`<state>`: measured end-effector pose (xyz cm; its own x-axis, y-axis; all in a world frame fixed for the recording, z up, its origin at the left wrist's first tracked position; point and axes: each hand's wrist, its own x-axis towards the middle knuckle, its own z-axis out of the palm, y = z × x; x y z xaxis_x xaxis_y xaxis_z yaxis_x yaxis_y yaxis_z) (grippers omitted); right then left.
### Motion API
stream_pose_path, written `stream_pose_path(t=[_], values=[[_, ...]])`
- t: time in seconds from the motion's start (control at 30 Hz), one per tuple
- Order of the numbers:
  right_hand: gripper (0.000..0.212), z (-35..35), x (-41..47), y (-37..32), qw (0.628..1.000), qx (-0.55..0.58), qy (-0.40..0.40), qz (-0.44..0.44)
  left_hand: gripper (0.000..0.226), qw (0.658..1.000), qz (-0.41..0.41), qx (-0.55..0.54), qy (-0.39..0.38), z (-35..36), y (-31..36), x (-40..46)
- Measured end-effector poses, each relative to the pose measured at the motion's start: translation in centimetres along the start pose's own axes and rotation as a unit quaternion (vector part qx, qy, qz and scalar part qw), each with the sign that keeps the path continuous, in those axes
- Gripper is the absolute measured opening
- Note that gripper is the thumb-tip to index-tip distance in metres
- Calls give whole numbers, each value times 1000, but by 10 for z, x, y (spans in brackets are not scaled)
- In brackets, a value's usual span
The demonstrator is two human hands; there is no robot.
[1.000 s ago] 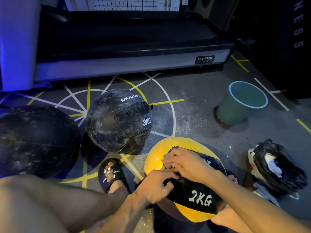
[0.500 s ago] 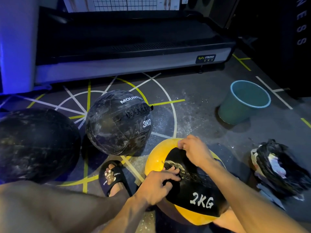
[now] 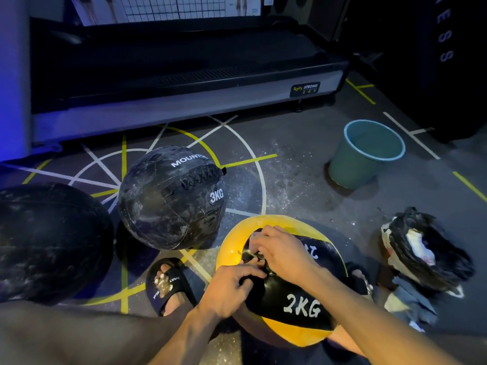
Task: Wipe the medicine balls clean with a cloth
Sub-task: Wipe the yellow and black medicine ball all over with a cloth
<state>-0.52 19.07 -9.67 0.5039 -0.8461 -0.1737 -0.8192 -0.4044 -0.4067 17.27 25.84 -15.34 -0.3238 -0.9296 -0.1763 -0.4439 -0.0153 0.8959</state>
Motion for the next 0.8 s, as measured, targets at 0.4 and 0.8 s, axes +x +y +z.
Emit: stream_pose_path(t=[0.4, 0.8], values=[[15, -34, -56, 102, 916, 121, 228, 308, 33, 995, 15, 24, 99, 0, 13, 1], [29, 9, -12, 39, 986, 60, 116, 108, 40, 991, -18, 54, 120, 2, 12, 5]])
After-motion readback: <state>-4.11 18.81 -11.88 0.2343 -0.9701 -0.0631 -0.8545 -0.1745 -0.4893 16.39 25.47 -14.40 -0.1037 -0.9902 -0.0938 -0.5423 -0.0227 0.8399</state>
